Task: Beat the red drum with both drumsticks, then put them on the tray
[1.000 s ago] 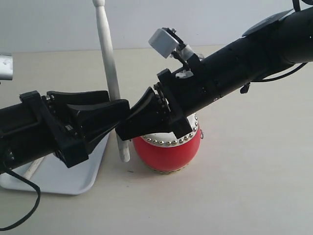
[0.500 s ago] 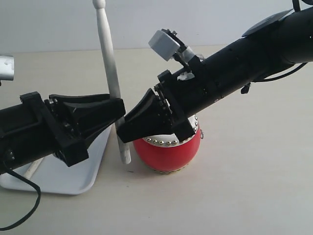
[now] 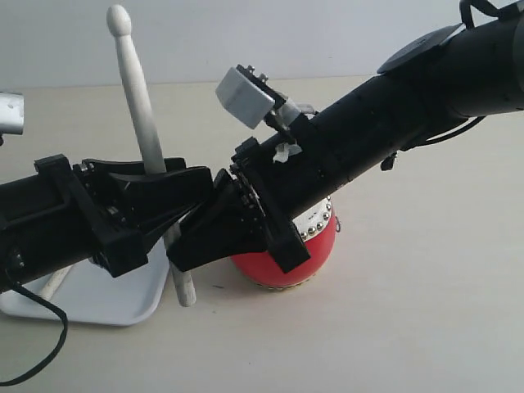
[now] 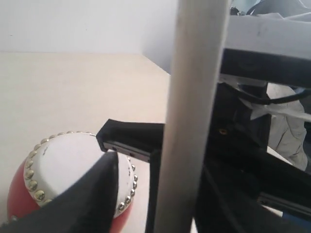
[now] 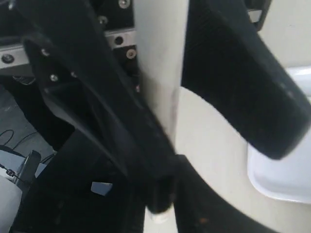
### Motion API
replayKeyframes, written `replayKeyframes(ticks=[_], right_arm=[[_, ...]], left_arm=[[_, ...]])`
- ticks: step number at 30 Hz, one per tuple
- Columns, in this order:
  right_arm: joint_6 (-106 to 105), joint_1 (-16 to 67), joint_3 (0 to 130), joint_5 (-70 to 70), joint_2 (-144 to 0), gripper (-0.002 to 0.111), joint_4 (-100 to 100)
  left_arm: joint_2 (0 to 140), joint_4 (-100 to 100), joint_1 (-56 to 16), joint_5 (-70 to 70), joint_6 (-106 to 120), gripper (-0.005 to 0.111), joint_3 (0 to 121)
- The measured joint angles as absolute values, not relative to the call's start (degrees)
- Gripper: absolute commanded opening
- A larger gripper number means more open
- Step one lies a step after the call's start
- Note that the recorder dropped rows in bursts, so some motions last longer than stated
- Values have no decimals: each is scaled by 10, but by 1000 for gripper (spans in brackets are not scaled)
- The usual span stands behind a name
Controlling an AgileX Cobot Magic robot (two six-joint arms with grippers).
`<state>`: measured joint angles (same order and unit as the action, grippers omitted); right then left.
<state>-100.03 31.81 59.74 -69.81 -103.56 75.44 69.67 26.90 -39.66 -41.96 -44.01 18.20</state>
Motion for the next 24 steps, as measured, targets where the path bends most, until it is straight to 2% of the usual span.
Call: replayKeyframes(ticks=[3,9,12,18,20,24], right_arm=[[-1000,319,597,-696,-1036,0,757],[-999,319,597,-691,-1036,2,759],[-999,319,597,-691,-1036,18,760],[-996,319,597,-692,-1034,70,770],[-981,319,597,-682,-1030,78,770],[-930,317,597,-607,-1000,78,741]], left_arm=[[697,270,-397,-418,-444,0,182],[697,276,-398,-417,-443,0,184],[697,276,-399,-417,-443,0,184],[697,276,-399,-364,-448,0,200],[697,276,-399,-298,-448,0,224],[697,276,-399,-125,-445,0,284]])
